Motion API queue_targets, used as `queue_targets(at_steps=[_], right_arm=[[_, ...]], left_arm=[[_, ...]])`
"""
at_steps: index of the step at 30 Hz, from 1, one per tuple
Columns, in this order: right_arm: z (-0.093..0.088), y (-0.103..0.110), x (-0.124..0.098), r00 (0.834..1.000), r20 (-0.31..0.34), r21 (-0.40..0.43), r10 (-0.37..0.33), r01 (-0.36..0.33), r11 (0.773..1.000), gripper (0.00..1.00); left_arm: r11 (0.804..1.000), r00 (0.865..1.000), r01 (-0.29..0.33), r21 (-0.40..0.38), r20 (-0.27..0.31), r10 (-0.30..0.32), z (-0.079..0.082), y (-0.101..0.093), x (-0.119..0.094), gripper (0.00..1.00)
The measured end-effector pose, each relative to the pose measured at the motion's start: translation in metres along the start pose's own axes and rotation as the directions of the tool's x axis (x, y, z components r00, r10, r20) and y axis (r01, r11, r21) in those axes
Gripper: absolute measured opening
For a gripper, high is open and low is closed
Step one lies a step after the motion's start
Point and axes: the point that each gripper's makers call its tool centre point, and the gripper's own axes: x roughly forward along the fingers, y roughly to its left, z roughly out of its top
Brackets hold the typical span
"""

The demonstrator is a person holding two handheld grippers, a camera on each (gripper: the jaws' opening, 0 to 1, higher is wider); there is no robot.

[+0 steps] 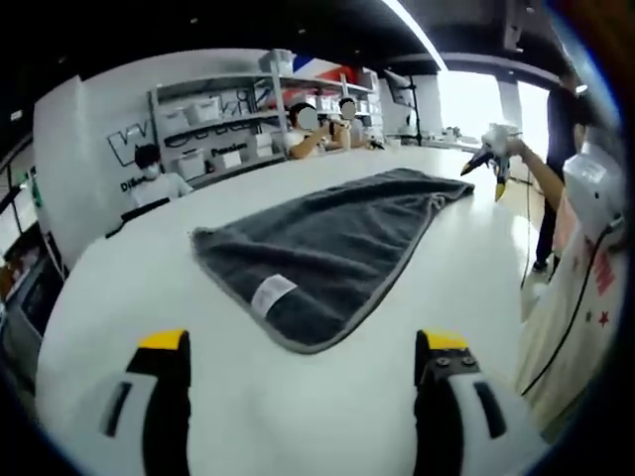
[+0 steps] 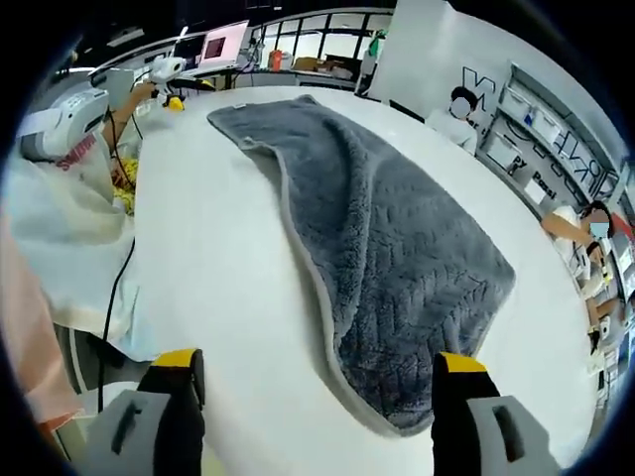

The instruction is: Fold the towel on the table until its edges align and the towel forms a compact rectangular stack.

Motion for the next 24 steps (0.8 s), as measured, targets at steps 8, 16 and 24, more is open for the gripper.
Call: queue_targets(at_steps=[8, 16, 24], right_arm=[[-0.004, 0.004, 0.001, 1.0, 0.005, 0.005, -0.001, 0.001, 1.0, 0.99], [-0.005, 0.007, 0.0, 1.0, 0.013, 0.0, -0.007, 0.007, 1.0, 0.99], [0.001, 0.008, -0.001, 0.999, 0.044, -0.005, -0.018, 0.019, 1.0, 0.99]], left_arm=[[0.999, 1.0, 0.021, -0.033, 0.008, -0.021, 0.003, 0.007, 0.013, 0.99], [0.999, 1.0, 0.028, -0.045, 0.001, -0.028, 0.005, 0.019, 0.023, 0.99], [0.993, 0.998, 0.054, -0.104, 0.028, -0.052, 0.008, 0.033, 0.038, 0.99]])
